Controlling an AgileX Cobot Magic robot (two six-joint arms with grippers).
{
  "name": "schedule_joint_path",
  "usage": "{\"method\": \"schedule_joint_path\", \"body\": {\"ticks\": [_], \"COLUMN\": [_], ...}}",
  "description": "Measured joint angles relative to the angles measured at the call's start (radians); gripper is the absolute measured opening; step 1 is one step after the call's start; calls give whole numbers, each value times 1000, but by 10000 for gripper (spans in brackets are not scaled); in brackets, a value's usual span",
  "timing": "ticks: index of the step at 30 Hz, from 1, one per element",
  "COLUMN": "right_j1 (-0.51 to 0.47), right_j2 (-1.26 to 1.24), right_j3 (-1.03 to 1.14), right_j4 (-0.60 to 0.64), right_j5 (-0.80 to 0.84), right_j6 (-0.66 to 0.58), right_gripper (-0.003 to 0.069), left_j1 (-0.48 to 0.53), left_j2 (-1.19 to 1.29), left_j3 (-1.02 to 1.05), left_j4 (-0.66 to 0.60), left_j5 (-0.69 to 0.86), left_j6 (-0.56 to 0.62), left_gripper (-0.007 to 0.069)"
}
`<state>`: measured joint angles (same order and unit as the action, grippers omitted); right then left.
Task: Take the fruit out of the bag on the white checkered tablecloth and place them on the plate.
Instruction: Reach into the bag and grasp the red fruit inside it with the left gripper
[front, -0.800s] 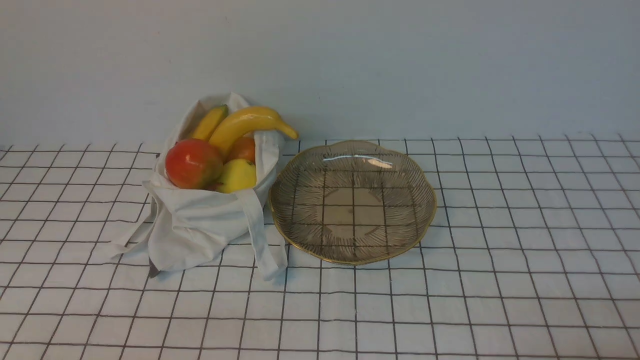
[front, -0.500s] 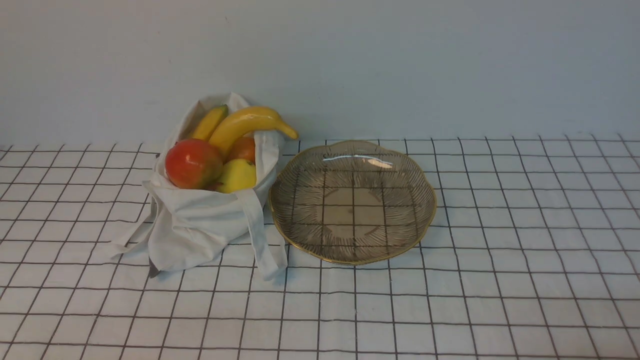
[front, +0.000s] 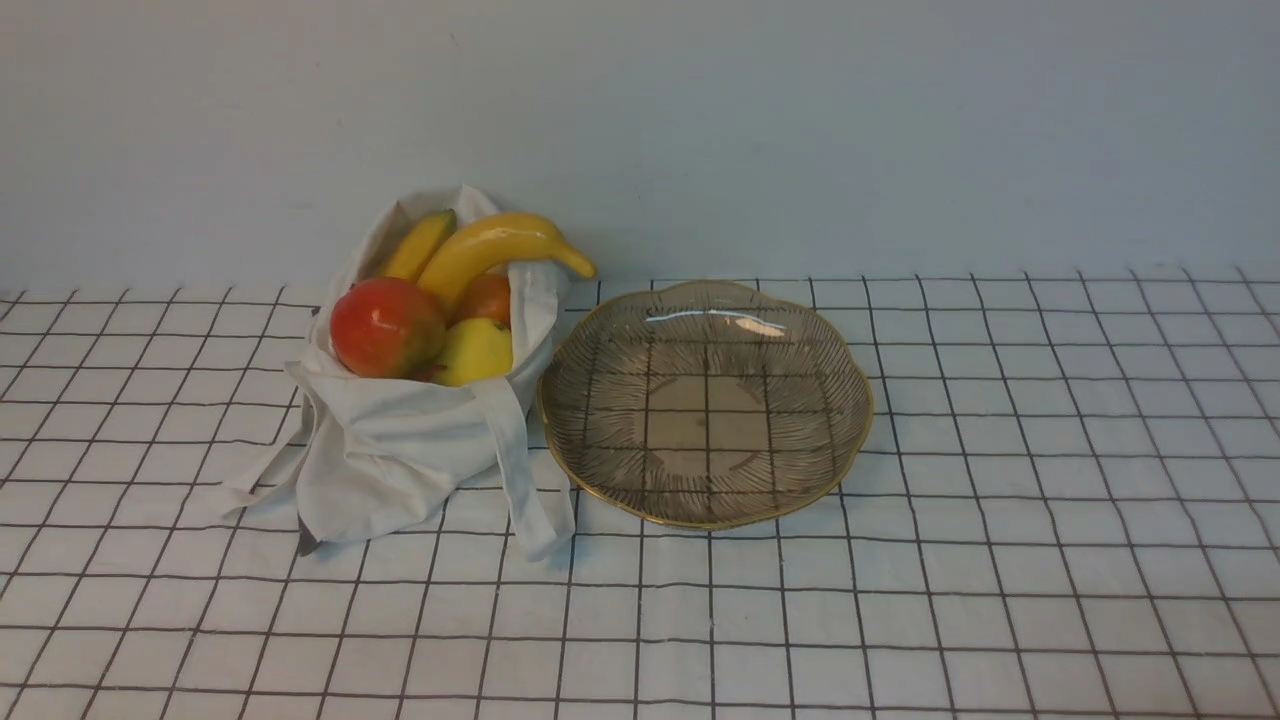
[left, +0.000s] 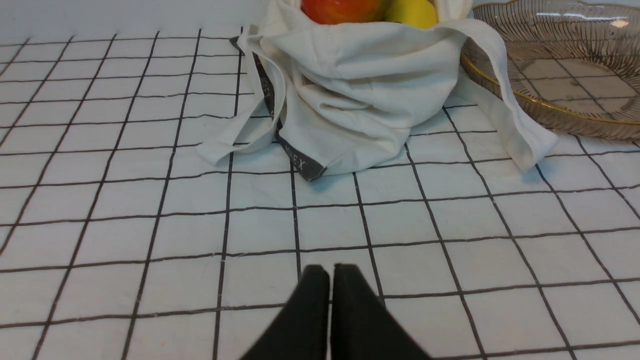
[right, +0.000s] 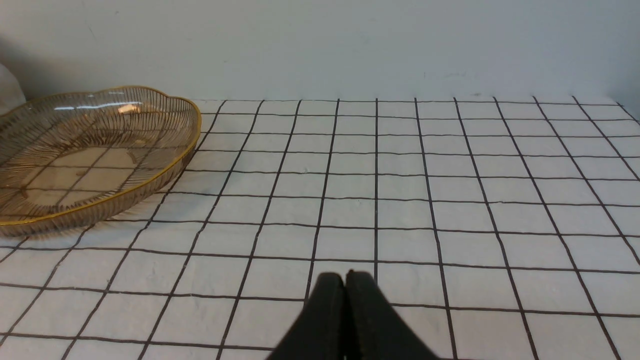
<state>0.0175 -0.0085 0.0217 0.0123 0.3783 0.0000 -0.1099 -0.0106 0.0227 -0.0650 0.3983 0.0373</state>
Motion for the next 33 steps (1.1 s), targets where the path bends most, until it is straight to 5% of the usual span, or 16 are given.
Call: {"method": "schedule_joint_path", "body": {"ticks": [19, 23, 27, 33], "right_j1": [0, 0, 0, 0], "right_j2": [0, 0, 0, 0], "right_j3": [0, 0, 0, 0], "right_j4": [0, 0, 0, 0], "right_j5": [0, 0, 0, 0], "right_j6": [0, 0, 0, 0], "right_gripper": [-16, -16, -16, -16], "left_j1": [0, 0, 0, 0], "left_j2": [0, 0, 0, 0], "left_j3": [0, 1, 5, 6], "left_j4": [-9, -138, -444, -610], "left_j5": [0, 0, 0, -25], "left_j6": [-8, -92, -248, -244], "left_gripper": [-8, -8, -8, -8]}}
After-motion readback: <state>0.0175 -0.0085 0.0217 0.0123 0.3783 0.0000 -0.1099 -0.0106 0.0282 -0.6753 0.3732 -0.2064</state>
